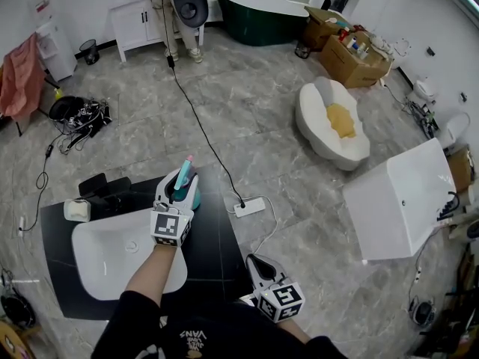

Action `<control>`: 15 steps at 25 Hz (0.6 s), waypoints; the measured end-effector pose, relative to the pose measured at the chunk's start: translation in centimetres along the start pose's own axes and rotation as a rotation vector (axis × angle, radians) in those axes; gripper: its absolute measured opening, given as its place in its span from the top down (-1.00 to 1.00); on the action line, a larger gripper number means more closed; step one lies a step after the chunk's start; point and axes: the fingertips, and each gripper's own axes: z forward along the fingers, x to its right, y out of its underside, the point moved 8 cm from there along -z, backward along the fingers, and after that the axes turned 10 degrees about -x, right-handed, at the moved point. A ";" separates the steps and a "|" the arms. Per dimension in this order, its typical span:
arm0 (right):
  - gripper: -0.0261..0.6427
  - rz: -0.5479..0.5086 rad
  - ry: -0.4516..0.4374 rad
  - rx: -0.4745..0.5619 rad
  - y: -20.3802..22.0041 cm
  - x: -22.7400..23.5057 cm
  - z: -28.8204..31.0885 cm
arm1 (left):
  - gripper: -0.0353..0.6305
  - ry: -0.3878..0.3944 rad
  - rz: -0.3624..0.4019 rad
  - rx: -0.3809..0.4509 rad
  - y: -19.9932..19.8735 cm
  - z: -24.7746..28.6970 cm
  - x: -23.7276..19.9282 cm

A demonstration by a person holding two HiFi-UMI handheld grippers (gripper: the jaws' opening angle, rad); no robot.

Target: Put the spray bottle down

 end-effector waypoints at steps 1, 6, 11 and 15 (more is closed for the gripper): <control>0.91 0.002 0.003 -0.001 0.0 0.2 -0.1 | 0.47 -0.005 -0.004 -0.004 0.2 0.2 0.0; 0.91 0.007 0.009 0.002 -0.3 0.8 -0.2 | 0.47 -0.004 -0.006 -0.019 1.0 0.8 0.2; 0.91 0.002 -0.010 0.001 -0.3 1.0 0.3 | 0.47 0.011 0.040 -0.028 1.2 0.9 0.7; 0.91 -0.008 -0.017 0.000 -0.3 0.8 0.5 | 0.47 0.016 0.042 -0.042 1.3 0.7 0.9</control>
